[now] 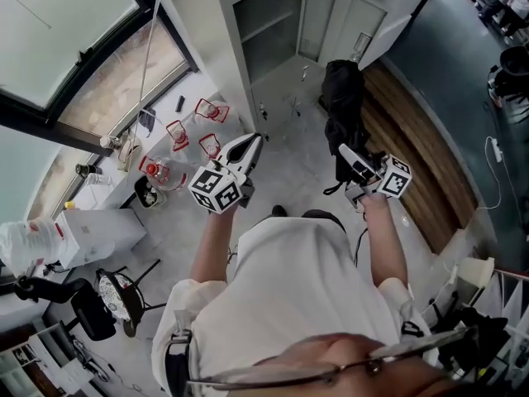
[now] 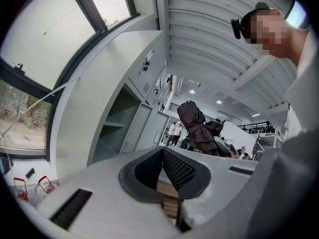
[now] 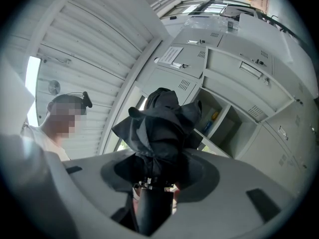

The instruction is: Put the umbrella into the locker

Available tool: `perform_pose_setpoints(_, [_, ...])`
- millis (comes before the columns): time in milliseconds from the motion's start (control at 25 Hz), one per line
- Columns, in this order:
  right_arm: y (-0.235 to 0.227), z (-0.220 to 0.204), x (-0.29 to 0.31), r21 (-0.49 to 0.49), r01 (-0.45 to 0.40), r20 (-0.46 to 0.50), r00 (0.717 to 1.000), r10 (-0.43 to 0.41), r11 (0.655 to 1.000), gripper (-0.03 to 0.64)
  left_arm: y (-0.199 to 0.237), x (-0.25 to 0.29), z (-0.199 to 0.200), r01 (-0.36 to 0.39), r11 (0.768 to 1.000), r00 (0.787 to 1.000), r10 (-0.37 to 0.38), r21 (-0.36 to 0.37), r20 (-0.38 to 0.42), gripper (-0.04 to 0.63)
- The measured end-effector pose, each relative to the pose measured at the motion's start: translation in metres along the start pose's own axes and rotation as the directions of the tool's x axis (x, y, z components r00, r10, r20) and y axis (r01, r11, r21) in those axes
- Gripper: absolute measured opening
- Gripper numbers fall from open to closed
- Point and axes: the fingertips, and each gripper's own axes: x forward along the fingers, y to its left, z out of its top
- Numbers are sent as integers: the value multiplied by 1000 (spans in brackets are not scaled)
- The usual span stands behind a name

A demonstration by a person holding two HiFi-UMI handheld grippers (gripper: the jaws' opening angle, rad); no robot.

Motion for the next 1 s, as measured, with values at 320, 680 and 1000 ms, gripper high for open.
perform_pose_setpoints(320, [-12,1,22,4,-6,-18,1000,6,1000,201,22,0,7,-19,1000,1000,19,-8,2,5])
perform_pose_setpoints(680, [-50,16,38,36,-28,-63,998,31,999,201,43,25,7,-72,997,997,72,-12,1,5])
perform_pose_setpoints(1000, [-100,46,59,67,-81,-147,985,91,994,201,64,61,16,-177,984,984,177,-15,34,5])
